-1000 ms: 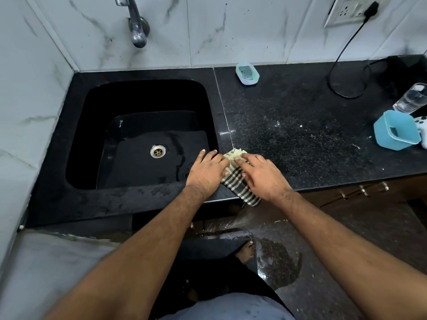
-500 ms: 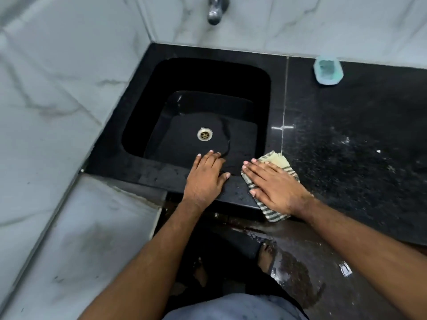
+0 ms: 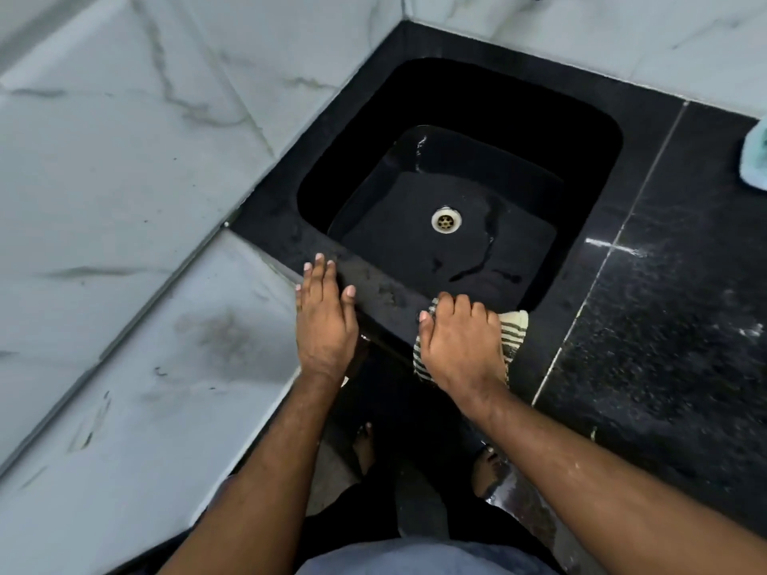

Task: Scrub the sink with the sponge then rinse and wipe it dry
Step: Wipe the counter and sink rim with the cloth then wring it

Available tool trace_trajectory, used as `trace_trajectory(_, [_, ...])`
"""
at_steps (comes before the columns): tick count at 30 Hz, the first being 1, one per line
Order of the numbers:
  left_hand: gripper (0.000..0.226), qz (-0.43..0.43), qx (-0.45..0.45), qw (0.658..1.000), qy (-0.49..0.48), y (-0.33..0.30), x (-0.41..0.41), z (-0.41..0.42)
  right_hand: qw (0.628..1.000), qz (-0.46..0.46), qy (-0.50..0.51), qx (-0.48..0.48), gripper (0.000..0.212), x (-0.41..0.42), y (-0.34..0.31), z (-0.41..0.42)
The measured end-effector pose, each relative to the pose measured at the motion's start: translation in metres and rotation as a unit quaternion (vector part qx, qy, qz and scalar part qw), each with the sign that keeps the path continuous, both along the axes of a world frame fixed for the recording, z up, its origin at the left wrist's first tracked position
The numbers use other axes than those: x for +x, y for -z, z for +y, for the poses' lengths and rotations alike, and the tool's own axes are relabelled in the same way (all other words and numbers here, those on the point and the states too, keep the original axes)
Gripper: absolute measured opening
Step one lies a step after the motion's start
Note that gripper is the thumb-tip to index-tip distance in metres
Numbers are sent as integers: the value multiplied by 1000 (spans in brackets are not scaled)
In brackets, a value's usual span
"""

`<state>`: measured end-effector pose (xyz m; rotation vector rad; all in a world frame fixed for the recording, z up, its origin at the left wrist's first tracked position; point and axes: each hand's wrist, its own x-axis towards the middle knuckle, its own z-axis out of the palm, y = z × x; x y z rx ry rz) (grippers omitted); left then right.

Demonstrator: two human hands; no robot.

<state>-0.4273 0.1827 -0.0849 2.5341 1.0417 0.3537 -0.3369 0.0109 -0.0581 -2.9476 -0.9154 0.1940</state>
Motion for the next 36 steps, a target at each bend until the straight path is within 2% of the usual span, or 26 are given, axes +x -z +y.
trace_trajectory(6, [52,50,-4,998,-29,3,-18,12,1000,19,9,6,45,-4,3,47])
trace_trajectory(10, [51,63,-11,998,-2,4,-24,31,1000,17,8,14,46,-6,5,75])
trace_trajectory(17, [58,23,-39,998,-45,7,-39,76,1000,0,9,29,44,-9,5,131])
trace_trajectory(24, [58,-21,-54,998,-26,13,-49,115,999,-3,28,42,43,-12,9,194])
trace_trajectory(36, [56,-38,-81,996,13,19,-63,156,995,-12,71,74,45,-16,18,282])
